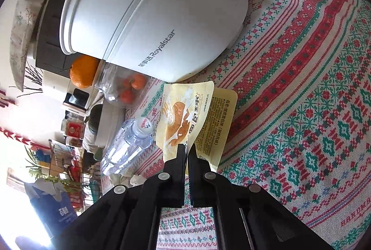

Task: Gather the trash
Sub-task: 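Grasp the cream snack pouch with the right tool while the left holds the box, then carry both items over the white bin and open both tools to drop them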

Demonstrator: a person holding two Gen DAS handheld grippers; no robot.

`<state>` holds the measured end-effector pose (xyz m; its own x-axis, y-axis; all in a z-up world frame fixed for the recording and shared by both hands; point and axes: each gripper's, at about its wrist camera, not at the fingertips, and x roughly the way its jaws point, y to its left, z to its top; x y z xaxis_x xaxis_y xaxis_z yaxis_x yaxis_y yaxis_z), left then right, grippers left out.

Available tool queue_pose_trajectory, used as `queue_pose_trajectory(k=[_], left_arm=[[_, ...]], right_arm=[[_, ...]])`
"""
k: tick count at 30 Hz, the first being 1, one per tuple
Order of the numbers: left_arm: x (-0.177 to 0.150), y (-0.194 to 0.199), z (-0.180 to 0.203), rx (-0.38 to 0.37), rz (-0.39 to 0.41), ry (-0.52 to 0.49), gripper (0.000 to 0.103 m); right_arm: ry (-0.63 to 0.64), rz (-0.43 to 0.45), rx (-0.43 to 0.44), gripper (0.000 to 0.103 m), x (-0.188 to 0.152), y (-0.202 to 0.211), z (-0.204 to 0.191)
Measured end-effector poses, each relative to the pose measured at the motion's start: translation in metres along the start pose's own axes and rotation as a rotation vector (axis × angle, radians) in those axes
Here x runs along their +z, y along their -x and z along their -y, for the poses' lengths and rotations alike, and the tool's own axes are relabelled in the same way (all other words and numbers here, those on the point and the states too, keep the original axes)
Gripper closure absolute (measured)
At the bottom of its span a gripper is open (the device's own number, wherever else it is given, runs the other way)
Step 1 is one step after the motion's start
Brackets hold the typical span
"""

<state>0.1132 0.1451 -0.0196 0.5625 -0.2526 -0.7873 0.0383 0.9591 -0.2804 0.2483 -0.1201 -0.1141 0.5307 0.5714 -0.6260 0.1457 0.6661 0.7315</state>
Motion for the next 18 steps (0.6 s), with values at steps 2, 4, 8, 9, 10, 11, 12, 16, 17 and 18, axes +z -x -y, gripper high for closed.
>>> queue_pose_trajectory(k=[2,4,8,9,10,11,12,16,17,18], left_arm=[[-0.002,0.001,0.002,-0.003,-0.002,-0.005,0.010],[-0.003,0.002,0.006,-0.016,-0.005,-0.016,0.010],[-0.011,0.009,0.016,-0.024,0.001,-0.056,0.010],[-0.014,0.010,0.019,-0.035,0.000,-0.066,0.010],[-0.017,0.011,0.022,-0.055,-0.004,-0.074,0.010],[-0.019,0.011,0.026,-0.088,-0.013,-0.081,0.010],[-0.023,0.011,0.031,-0.125,-0.026,-0.088,0.010],[-0.040,0.009,0.057,-0.187,-0.068,-0.149,0.010],[-0.045,0.008,0.065,-0.200,-0.080,-0.160,0.010],[-0.049,0.007,0.072,-0.216,-0.093,-0.171,0.010]], right_arm=[[0.049,0.013,-0.020,0.101,-0.005,0.011,-0.008],[0.086,0.022,-0.035,0.102,-0.010,0.027,-0.013],[0.128,0.053,-0.062,0.102,-0.021,0.069,-0.017],[0.146,0.064,-0.074,0.102,-0.025,0.081,-0.019],[0.160,0.071,-0.084,0.102,-0.029,0.093,-0.020],[0.165,0.073,-0.093,0.102,-0.033,0.105,-0.019],[0.166,0.073,-0.108,0.102,-0.038,0.117,-0.017],[0.177,0.097,-0.164,0.102,-0.058,0.177,-0.008],[0.186,0.116,-0.173,0.102,-0.063,0.194,-0.005],[0.193,0.134,-0.184,0.102,-0.069,0.213,-0.002]])
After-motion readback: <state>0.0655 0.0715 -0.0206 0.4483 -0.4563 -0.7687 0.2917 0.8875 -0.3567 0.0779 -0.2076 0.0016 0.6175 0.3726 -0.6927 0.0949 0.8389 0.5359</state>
